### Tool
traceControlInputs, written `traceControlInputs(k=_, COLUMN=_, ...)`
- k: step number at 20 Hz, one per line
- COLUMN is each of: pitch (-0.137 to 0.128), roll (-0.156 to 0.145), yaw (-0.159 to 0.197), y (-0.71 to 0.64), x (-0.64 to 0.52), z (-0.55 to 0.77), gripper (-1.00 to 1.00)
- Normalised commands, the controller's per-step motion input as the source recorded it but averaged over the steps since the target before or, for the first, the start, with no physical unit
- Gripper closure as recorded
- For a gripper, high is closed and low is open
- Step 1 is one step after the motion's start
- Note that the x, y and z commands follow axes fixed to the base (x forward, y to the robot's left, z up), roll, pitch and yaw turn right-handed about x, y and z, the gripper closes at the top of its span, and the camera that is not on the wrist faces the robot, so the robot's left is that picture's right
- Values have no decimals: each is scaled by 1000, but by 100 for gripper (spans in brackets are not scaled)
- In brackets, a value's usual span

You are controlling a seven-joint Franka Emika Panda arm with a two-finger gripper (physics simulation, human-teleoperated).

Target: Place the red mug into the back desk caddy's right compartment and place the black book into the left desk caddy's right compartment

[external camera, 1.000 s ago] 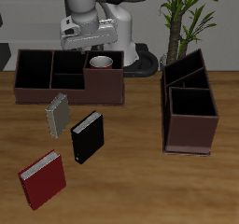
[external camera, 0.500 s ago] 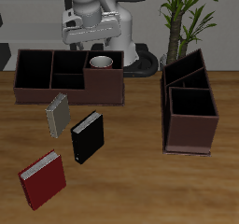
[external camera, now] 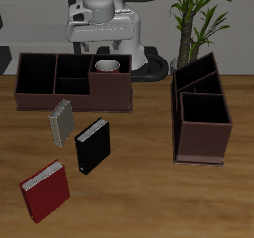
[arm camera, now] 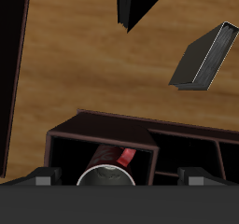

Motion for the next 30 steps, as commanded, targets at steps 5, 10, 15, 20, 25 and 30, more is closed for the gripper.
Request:
traceControlInputs(k=5, pitch=-53, roll=-58, yaw=-37, y=48, x=351, z=209, gripper=-100)
traceControlInputs(k=10, pitch=-17, roll=-128, yaw=-96, y=-160, x=510, z=79, gripper=-100)
traceControlInputs(k=15, pitch=-28, roll=-31, yaw=-54, y=-93, x=461, z=36, gripper=-100)
traceControlInputs(k=20, pitch=-17, roll=30, yaw=-102, y=-35, x=504, z=-16, gripper=-100)
traceControlInputs(k=25, pitch=-77, roll=-1, yaw=-58, y=-61, x=385, z=20, gripper=-100)
traceControlInputs(k=30, pitch=-23, roll=12, yaw=-14, y=-163, x=523, z=-92, gripper=-100)
